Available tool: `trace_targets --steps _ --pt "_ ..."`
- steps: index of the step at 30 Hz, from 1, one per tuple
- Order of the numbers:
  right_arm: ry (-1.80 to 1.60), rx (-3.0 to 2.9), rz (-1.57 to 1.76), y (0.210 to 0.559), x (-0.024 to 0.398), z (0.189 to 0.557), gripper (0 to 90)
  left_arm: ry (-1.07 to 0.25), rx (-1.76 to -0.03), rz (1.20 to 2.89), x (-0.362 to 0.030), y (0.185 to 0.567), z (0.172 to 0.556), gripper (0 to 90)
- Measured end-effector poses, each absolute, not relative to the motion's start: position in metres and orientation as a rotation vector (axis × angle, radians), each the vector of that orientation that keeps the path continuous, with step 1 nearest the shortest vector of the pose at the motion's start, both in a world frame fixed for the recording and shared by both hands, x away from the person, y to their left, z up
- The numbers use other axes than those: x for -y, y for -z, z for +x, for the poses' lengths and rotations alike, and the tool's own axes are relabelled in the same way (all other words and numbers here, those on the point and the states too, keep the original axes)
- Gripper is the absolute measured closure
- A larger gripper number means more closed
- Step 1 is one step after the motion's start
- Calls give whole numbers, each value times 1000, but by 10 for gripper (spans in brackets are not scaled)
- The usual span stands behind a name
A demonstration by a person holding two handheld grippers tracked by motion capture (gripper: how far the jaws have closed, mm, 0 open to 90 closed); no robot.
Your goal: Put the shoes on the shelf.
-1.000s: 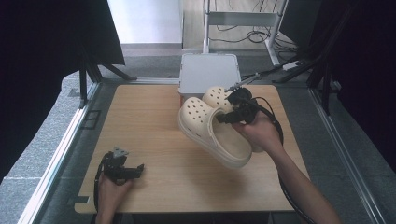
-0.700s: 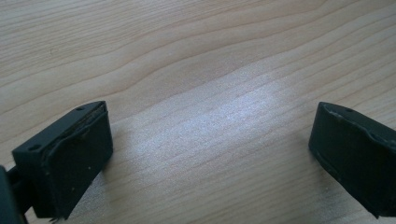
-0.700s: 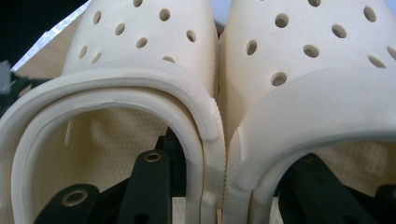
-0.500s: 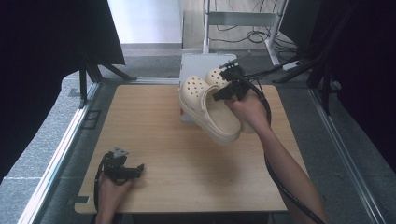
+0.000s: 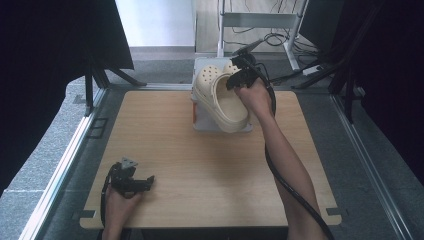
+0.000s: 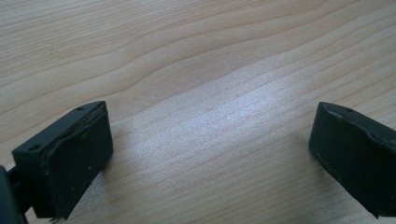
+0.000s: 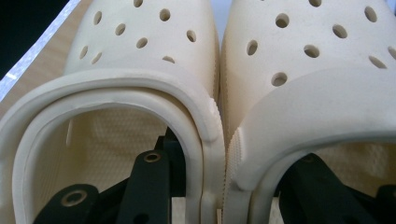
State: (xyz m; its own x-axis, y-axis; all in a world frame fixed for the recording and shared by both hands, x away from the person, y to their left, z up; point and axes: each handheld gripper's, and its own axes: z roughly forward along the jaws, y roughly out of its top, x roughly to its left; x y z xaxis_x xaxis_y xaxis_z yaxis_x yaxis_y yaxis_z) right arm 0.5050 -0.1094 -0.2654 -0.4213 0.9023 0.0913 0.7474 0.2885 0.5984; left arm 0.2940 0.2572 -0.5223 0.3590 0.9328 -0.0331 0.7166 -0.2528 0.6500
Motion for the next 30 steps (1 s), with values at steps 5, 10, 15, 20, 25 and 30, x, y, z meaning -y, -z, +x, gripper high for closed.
trace_targets --steps 5,10,15,20,25,30 --pt "-835 -2234 1582 263 104 525 656 -488 -1425 2050 -257 522 294 0" --pt "-829 -2175 1652 264 97 547 654 -487 -1424 2050 -257 522 294 0" --pt "-834 -2122 1714 267 90 565 655 -487 -1424 2050 -257 522 294 0" --pt "-823 -2085 1737 266 84 584 656 -488 -1424 2049 -257 522 294 0" --pt "-818 -2056 1763 268 82 601 656 -488 -1424 2050 -257 522 294 0" --pt "-820 -2027 1786 274 78 612 656 -491 -1421 2051 -258 522 294 0"
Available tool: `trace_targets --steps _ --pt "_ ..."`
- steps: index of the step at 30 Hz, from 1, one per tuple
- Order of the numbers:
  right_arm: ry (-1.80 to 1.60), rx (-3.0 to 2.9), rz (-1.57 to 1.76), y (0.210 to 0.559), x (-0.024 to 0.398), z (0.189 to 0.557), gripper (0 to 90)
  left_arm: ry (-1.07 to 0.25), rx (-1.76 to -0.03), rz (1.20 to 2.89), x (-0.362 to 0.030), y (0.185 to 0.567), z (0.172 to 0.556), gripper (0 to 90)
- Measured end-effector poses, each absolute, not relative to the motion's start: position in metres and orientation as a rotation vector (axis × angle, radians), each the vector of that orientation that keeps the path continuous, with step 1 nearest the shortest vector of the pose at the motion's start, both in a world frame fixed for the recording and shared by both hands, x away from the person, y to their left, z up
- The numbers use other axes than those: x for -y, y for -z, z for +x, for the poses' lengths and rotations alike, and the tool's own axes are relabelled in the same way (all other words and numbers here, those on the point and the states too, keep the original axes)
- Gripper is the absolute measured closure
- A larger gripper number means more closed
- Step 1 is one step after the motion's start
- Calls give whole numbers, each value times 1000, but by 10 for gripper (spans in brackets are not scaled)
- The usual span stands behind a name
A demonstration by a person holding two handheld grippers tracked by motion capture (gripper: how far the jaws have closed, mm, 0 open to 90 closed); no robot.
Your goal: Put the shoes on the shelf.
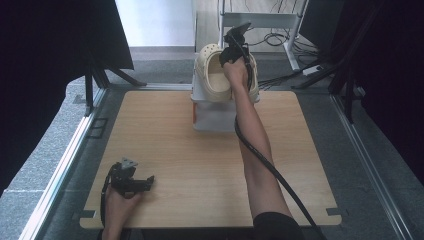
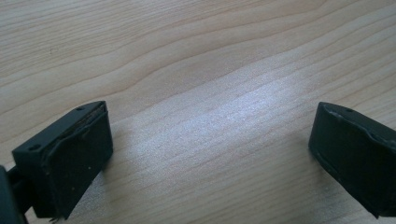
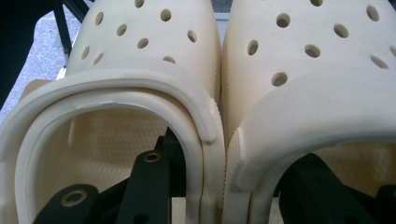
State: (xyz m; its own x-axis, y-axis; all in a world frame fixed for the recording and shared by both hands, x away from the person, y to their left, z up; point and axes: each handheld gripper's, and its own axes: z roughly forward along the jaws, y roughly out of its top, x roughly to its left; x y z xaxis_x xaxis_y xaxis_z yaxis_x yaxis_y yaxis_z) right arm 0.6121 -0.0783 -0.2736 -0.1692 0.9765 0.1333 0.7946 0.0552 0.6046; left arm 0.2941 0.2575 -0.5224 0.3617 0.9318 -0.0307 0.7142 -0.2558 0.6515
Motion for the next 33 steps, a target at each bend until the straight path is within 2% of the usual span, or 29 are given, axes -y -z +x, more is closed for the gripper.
trace_targets --steps 6,13,16,19,20,25,33 --pt "-808 -2044 1780 287 75 619 643 -491 -1421 2051 -258 522 294 0" --pt "-799 -2082 1720 294 76 619 585 -491 -1421 2051 -257 522 294 0" --pt "-818 -2120 1639 292 79 614 460 -491 -1421 2051 -257 522 294 0" --pt "-811 -2151 1569 291 79 610 407 -491 -1421 2051 -257 522 294 0" --pt "-797 -2192 1503 290 78 604 363 -491 -1421 2050 -257 522 294 0" --pt "-821 -2234 1426 287 80 592 283 -491 -1421 2051 -257 522 294 0" --pt "-914 -2291 1315 278 94 571 207 -491 -1421 2051 -257 522 294 0"
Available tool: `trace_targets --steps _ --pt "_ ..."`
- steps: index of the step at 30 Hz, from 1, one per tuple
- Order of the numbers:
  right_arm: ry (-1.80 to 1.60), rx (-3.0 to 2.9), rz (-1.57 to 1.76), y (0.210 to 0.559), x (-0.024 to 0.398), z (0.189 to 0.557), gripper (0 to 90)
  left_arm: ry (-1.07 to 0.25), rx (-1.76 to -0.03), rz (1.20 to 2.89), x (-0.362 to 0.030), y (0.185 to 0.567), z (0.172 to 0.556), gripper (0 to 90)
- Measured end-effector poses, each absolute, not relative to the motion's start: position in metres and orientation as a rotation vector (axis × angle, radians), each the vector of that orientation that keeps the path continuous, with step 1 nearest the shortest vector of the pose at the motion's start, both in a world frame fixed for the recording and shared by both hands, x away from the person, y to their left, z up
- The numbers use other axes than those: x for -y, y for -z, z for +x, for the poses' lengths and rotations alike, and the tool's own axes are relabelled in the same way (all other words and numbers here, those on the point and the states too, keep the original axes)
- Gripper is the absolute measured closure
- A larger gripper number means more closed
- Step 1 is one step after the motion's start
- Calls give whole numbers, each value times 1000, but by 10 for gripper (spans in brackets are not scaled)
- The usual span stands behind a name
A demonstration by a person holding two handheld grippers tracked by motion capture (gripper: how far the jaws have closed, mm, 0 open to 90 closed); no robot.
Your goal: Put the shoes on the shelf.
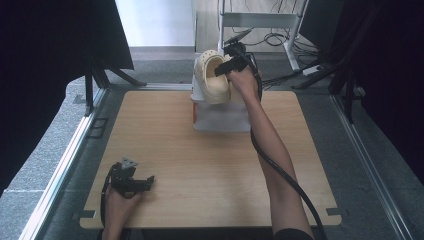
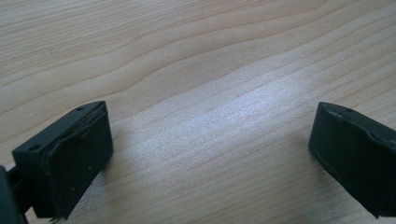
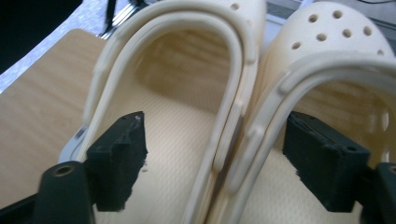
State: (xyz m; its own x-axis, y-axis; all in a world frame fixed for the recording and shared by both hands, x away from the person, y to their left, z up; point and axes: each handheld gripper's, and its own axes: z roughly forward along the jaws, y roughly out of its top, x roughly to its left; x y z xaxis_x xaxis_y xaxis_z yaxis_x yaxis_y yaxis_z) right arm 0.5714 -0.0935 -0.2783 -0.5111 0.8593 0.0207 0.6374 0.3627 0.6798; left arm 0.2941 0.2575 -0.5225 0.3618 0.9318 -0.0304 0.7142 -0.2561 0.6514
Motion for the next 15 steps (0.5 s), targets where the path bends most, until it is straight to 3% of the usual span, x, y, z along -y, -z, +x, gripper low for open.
trace_targets --steps 15 --pt "-1089 -2389 1134 275 108 534 0 -491 -1422 2050 -257 522 294 0"
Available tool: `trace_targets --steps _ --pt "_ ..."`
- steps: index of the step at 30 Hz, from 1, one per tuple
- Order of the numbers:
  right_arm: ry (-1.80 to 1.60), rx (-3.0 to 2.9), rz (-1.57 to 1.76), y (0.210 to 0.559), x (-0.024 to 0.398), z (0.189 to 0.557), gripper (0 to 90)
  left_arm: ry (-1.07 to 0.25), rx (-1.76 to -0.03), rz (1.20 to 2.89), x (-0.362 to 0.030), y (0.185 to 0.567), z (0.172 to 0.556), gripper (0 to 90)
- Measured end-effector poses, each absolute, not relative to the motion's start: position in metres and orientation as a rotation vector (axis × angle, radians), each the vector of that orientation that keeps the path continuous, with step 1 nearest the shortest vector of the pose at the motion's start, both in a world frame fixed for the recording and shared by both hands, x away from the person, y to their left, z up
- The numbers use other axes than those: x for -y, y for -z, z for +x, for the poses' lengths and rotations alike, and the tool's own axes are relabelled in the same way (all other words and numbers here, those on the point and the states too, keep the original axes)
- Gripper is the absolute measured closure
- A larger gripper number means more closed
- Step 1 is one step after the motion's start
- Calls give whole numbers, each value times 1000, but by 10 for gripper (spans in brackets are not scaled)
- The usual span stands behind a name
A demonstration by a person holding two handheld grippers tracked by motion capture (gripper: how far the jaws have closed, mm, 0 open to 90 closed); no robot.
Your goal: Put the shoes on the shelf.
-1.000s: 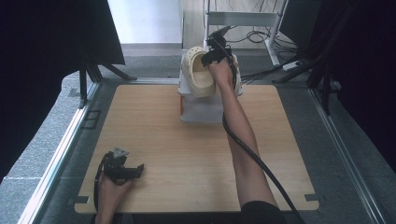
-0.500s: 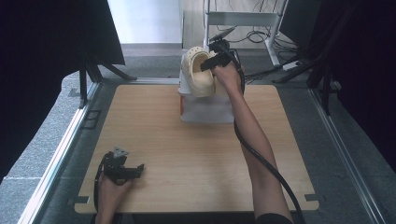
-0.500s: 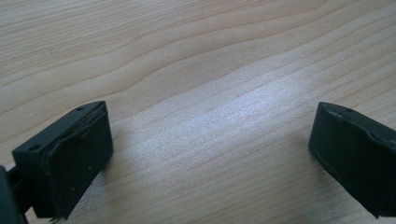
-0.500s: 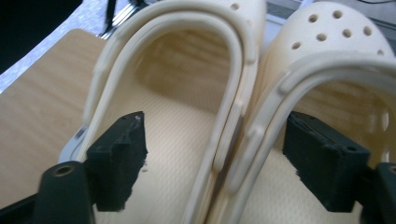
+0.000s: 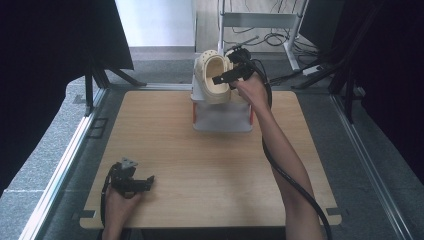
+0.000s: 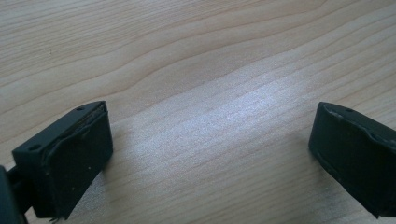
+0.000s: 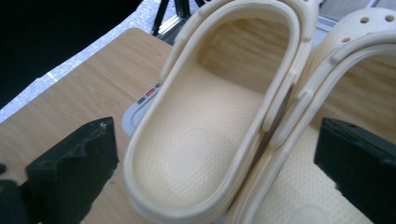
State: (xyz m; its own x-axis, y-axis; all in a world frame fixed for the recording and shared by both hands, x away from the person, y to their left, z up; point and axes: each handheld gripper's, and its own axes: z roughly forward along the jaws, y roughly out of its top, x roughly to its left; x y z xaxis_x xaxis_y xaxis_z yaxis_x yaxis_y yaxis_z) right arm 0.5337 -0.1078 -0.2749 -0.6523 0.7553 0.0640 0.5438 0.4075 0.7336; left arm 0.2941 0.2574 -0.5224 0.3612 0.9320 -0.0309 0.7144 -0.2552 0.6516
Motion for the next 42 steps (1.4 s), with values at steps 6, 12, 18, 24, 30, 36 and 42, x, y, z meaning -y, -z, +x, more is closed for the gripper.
trace_targets --steps 6,12,18,24,30,36,42 --pt "-1092 -2416 1067 273 115 515 0 -491 -1422 2050 -257 522 294 0" --pt "-1089 -2447 1019 276 123 494 0 -490 -1426 2046 -257 523 294 0" --pt "-1093 -2469 996 280 133 478 0 -495 -1421 2050 -257 523 294 0" --pt "-1109 -2482 991 284 148 459 0 -496 -1423 2048 -257 523 294 0" --pt "-1128 -2470 977 289 166 440 0 -495 -1421 2052 -257 522 294 0" --pt "-1146 -2459 989 300 184 424 0 -494 -1421 2052 -257 522 294 0" --pt "-1167 -2445 1032 314 203 414 0 -494 -1420 2052 -257 522 294 0"
